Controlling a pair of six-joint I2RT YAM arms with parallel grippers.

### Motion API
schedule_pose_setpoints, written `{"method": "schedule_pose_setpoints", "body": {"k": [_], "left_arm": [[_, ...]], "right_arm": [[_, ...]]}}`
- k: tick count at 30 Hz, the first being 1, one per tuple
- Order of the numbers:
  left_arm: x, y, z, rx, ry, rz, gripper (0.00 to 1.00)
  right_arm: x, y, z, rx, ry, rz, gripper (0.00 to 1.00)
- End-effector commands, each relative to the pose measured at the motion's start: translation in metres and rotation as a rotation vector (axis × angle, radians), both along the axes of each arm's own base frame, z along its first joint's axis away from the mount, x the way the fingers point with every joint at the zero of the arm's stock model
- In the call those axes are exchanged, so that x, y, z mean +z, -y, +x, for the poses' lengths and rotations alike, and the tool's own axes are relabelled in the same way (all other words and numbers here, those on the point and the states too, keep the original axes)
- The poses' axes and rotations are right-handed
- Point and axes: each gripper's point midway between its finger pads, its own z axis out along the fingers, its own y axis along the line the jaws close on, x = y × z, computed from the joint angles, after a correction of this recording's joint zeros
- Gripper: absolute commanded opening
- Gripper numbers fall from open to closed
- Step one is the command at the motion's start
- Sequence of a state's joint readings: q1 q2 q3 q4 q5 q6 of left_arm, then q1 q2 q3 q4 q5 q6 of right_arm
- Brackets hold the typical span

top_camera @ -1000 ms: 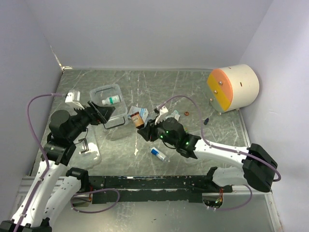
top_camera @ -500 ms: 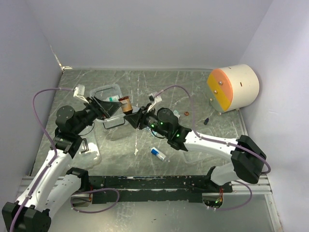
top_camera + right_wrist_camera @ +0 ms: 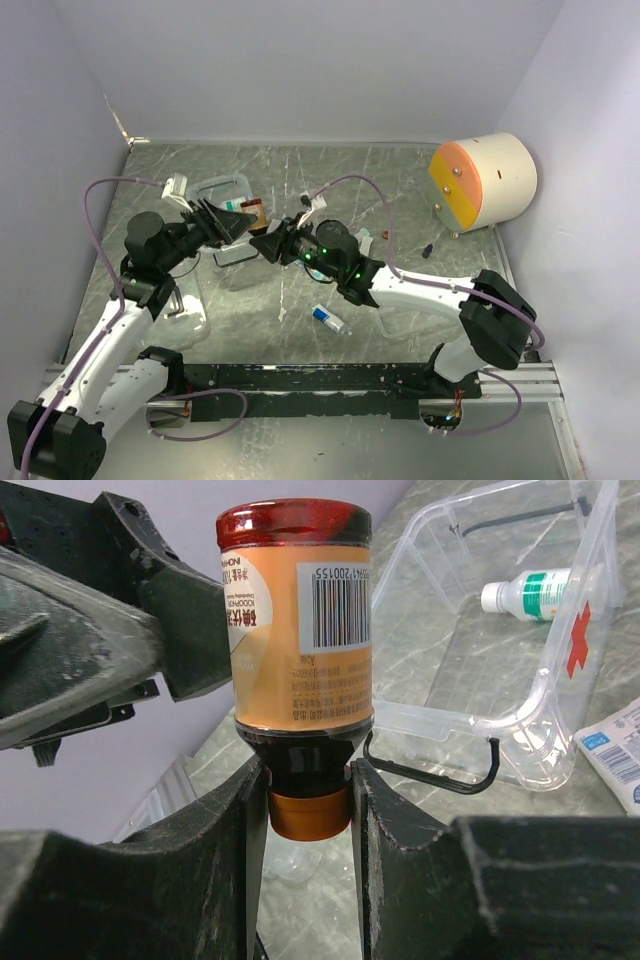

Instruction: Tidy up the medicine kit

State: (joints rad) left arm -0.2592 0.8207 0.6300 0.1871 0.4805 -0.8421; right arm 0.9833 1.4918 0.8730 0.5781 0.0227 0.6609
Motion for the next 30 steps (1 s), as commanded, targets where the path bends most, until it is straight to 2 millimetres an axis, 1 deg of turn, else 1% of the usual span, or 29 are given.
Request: {"method": "schedule_pose_setpoints", "body": {"k": [1,4,7,9,13,15,16,19,21,22,24,26,29,30], "left_arm": [[-0.003,0.009,-0.001,-0.053,-0.003,0.029,0.7],[-0.014,0.006,0.005,-0.029,-0.029,0.064,0.69],[-0.025,0.007,0.007,-0.039,-0.059,0.093,0.71],[-0.028,0.009,0.008,-0.053,-0.07,0.1,0.7],[-0.025,0.008,0.009,-0.04,-0.06,0.098,0.54],[-0.023,0.006,0.012,-0.023,-0.037,0.113,0.48],[-0.022,0.004,0.013,-0.013,-0.014,0.132,0.45],[-0.016,0.001,0.011,-0.033,0.09,0.226,0.45],[-0.018,-0.004,0.012,-0.046,0.15,0.335,0.45],[-0.018,-0.007,0.014,-0.045,0.189,0.396,0.45],[-0.021,-0.015,0.02,-0.042,0.243,0.518,0.46],[-0.024,-0.022,0.029,-0.042,0.275,0.63,0.46],[-0.028,-0.03,0.043,-0.078,0.329,0.804,0.45],[-0.03,-0.033,0.048,-0.085,0.338,0.853,0.45]], "right_arm": [[0.039,-0.011,-0.006,0.05,0.054,0.119,0.16],[0.037,-0.012,-0.006,0.05,0.044,0.119,0.16],[0.035,-0.012,-0.004,0.047,0.033,0.117,0.16],[0.034,-0.013,-0.002,0.045,0.019,0.116,0.16],[0.027,-0.015,0.002,0.045,-0.016,0.107,0.17],[0.024,-0.015,0.004,0.045,-0.034,0.099,0.24],[0.022,-0.013,0.005,0.04,-0.044,0.093,0.29],[0.02,-0.007,0.008,0.024,-0.058,0.083,0.49],[0.019,0.0,0.008,0.02,-0.055,0.085,0.6],[0.018,0.003,0.007,0.021,-0.05,0.082,0.64],[0.017,0.012,0.009,0.005,-0.044,0.077,0.69],[0.017,0.024,0.011,-0.007,-0.043,0.075,0.7],[0.014,0.049,0.017,-0.039,-0.037,0.057,0.7],[0.009,0.06,0.022,-0.061,-0.044,0.043,0.7]]}}
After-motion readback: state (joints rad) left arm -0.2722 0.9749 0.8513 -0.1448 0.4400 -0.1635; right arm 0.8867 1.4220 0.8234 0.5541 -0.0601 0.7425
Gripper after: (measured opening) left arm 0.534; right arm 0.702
